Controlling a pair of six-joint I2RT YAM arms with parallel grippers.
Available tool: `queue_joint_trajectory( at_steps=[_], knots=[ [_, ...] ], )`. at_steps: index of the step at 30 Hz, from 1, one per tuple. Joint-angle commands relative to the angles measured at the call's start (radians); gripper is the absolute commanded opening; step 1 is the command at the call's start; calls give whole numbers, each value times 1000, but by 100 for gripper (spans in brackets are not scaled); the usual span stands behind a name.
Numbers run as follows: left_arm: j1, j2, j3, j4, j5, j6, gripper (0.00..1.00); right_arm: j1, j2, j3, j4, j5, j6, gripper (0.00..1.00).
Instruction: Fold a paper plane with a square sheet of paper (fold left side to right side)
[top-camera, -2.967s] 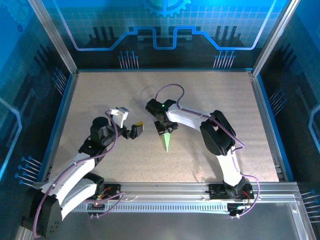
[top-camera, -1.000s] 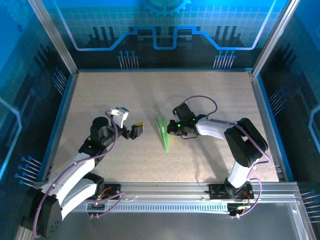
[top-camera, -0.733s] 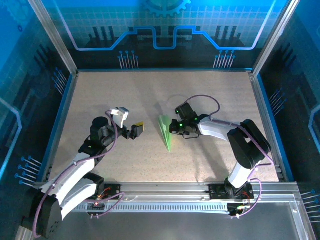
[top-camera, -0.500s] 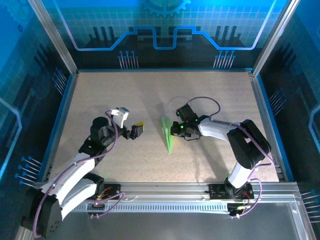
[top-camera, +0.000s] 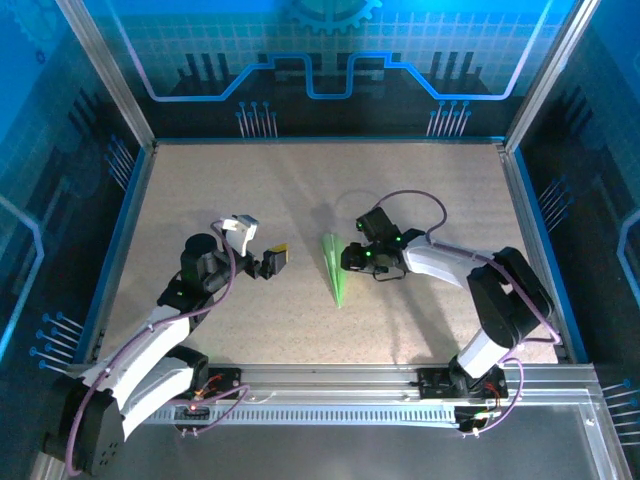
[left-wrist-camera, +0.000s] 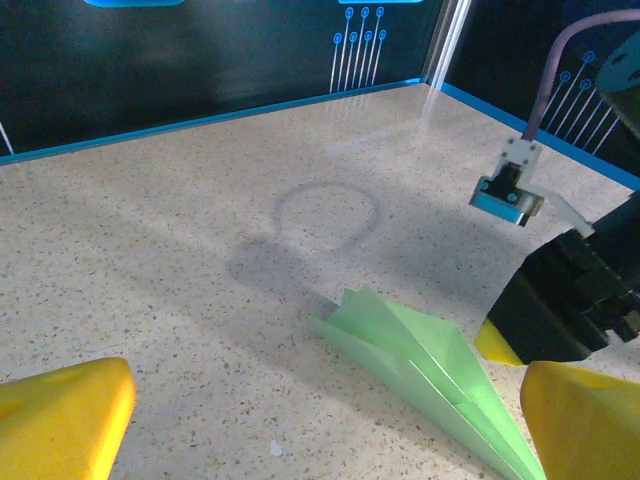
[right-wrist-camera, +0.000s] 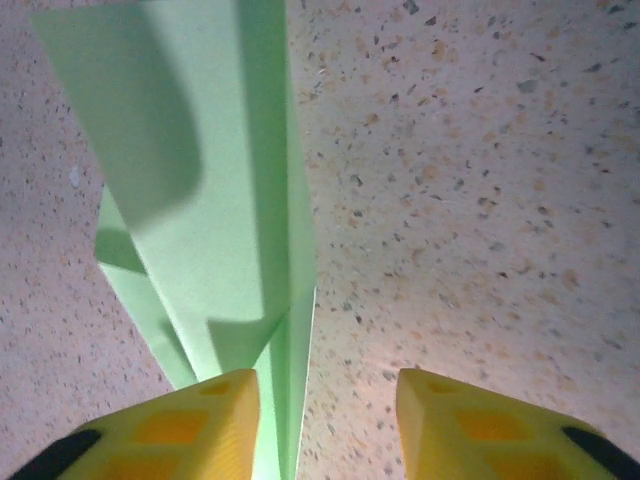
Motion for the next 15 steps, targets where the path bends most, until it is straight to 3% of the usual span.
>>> queue_joint_trajectory(
  at_steps=[1,6,15],
  knots=[
    [12,1,24,13,21,3,100,2,-49,64,-126,32,-51,48],
    [11,2,26,13,21,6,100,54,-19,164,-243,0,-85,49],
    [12,1,25,11,21,6,100,99,111,274,-300,2,-99,49]
  ],
)
